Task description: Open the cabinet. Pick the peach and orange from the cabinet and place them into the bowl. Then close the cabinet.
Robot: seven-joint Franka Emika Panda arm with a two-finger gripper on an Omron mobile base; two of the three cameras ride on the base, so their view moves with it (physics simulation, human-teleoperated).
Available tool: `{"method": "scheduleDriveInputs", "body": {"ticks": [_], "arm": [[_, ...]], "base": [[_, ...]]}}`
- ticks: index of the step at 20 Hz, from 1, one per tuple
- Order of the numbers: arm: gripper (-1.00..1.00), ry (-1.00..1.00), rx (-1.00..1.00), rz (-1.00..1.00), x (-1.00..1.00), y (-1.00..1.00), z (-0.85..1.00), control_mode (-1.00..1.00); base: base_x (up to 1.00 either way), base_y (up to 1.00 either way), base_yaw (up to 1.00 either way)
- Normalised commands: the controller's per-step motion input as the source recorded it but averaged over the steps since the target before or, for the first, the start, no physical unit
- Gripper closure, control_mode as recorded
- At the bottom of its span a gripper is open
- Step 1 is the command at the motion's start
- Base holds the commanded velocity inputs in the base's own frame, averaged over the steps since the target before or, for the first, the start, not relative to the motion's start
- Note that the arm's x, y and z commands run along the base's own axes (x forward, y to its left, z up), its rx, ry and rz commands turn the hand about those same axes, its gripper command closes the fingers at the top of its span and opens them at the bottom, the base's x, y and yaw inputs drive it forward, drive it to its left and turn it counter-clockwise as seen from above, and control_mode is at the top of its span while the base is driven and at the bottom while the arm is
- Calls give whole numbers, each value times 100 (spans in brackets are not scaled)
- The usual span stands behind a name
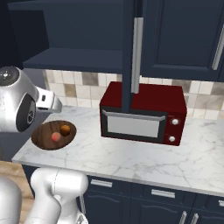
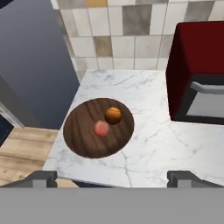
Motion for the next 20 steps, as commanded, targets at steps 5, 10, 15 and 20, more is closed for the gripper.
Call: {"method": "scheduleDriveInputs", "body": {"ticks": [5, 10, 15, 20], "arm": [[-100, -13, 0, 0, -64, -38, 29, -100], [-100, -24, 0, 0, -74, -26, 22, -100], [-100, -19, 3, 0, -67, -29, 21, -100], [-100, -11, 6, 0, -64, -36, 18, -100]], "base": [[0, 0, 0], [0, 0, 0], [0, 0, 0], [0, 0, 0]]}}
